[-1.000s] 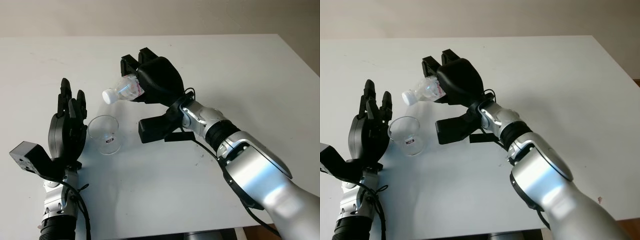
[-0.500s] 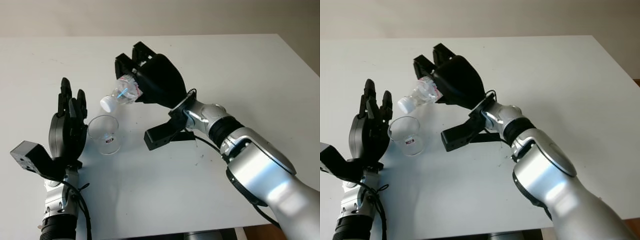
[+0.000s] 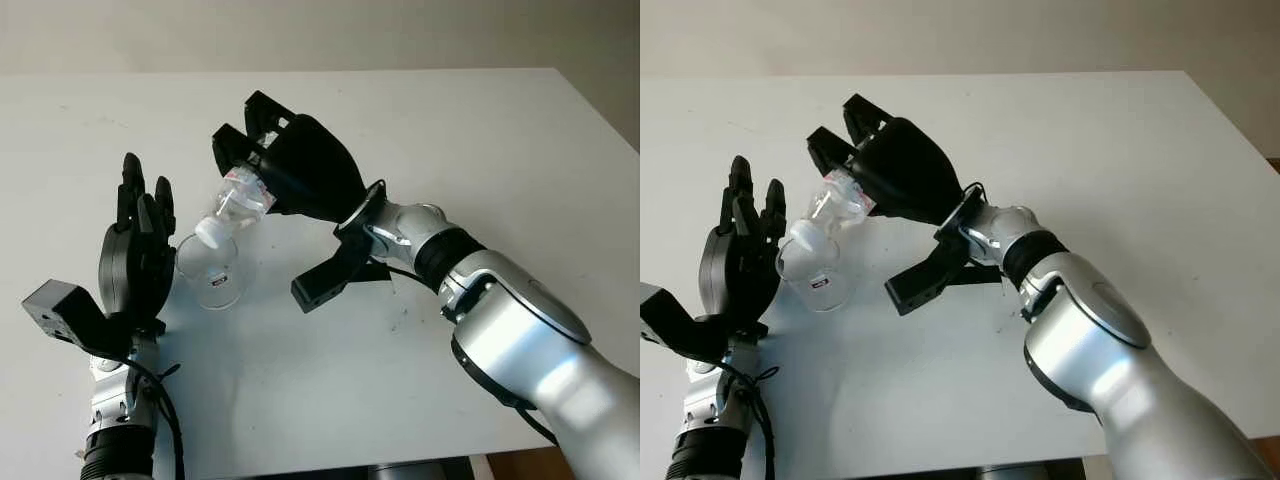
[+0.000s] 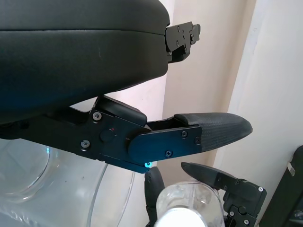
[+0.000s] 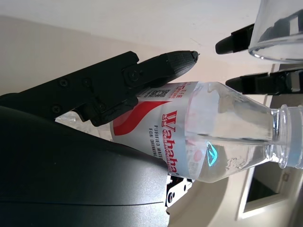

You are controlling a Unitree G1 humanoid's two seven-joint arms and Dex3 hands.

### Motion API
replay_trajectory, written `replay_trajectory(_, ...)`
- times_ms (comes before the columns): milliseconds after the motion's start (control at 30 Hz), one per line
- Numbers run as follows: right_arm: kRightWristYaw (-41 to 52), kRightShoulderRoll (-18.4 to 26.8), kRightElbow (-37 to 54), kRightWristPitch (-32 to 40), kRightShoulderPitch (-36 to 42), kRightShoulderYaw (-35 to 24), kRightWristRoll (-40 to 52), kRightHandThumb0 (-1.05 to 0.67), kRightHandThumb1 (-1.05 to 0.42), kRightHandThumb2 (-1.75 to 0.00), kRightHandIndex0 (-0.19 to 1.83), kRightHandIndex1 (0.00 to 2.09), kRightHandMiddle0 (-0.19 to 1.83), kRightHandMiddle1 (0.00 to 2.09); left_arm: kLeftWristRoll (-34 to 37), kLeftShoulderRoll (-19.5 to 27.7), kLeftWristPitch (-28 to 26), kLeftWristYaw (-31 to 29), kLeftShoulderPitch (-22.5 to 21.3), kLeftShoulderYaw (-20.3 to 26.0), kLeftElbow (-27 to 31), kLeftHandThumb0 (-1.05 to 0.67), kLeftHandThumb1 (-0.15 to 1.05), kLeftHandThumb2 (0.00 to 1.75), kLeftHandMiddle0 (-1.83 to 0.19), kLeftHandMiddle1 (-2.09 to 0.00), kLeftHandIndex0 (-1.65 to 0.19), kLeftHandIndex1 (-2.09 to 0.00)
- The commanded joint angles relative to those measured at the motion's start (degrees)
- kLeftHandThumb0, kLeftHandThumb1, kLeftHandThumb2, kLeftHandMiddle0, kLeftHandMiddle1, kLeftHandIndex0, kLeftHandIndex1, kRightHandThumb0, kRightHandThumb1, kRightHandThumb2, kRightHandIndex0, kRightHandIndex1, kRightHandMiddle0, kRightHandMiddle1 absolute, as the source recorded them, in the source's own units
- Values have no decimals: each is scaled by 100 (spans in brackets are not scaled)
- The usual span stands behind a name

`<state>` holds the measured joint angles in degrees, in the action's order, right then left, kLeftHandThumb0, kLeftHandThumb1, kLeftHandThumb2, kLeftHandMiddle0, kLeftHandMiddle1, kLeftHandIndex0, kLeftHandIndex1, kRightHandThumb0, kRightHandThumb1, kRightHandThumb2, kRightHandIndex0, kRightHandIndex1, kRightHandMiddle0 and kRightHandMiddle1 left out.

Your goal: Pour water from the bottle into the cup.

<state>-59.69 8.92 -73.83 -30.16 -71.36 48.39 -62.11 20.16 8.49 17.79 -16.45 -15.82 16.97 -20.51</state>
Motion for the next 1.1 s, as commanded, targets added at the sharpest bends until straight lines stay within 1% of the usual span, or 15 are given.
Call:
replay_trajectory(0, -127, -32, 14, 78, -228, 54, -48, -30, -102, -16, 113, 209, 80, 209, -12, -101, 65, -22, 112, -24, -125, -87, 105, 56, 9, 0, 17, 0)
replay_trajectory(267, -324, -57, 2, 255, -251, 191, -175, -31, -104, -12, 122, 209, 88, 209, -8, -106, 77, -13, 91, -18, -172, -87, 105, 55, 8, 0, 17, 0)
replay_trajectory(567, -309, -52, 6, 308, -256, 214, -180, -30, -104, -10, 119, 209, 83, 209, 9, -107, 105, -54, 94, -20, -163, -85, 105, 57, 9, 0, 18, 0)
replay_trajectory(600, -343, -51, 9, 329, -257, 226, -195, -31, -104, -9, 117, 209, 78, 209, 6, -108, 107, -49, 90, -19, -167, -86, 105, 57, 9, 0, 18, 0)
replay_trajectory(667, -385, -52, 11, 352, -253, 240, -210, -32, -104, -8, 116, 209, 76, 209, 13, -114, 88, -36, 88, -16, -152, -86, 105, 56, 8, 0, 18, 0)
replay_trajectory(900, -442, -73, 3, 516, -254, 302, -267, -30, -105, -12, 116, 209, 82, 209, 27, -126, 40, -15, 110, -19, -104, -86, 105, 57, 7, 0, 16, 0)
replay_trajectory(1067, -442, -73, 1, 535, -249, 330, -260, -30, -105, -12, 114, 209, 80, 209, 19, -116, 69, -36, 102, -17, -142, -86, 105, 57, 8, 0, 18, 0)
